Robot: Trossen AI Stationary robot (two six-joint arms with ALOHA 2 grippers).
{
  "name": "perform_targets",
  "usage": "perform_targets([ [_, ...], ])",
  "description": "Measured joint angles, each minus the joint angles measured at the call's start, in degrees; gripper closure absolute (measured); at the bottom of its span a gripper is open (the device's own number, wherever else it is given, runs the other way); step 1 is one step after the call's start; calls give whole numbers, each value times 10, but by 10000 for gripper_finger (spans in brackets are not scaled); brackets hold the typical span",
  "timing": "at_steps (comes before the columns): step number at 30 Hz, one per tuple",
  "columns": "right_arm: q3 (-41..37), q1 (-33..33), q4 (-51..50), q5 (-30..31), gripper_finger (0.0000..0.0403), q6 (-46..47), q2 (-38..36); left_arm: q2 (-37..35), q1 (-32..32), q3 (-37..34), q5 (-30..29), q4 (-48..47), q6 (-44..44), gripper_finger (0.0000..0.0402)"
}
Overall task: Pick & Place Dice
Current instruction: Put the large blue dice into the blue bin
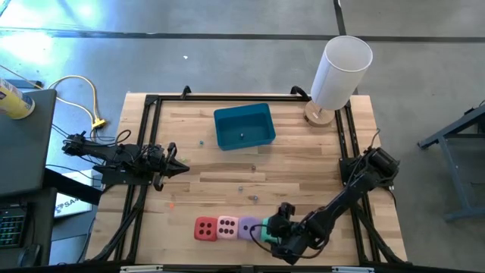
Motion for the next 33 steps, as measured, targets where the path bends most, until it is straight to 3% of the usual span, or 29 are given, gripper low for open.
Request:
perform_targets([
  [7,0,0,-1,-4,28,20,0,0,0,0,0,0,0,401],
  [18,0,0,1,-7,118,39,0,0,0,0,0,0,0,401],
  [33,-2,6,16,18,126,6,2,0,0,0,0,0,0,401],
])
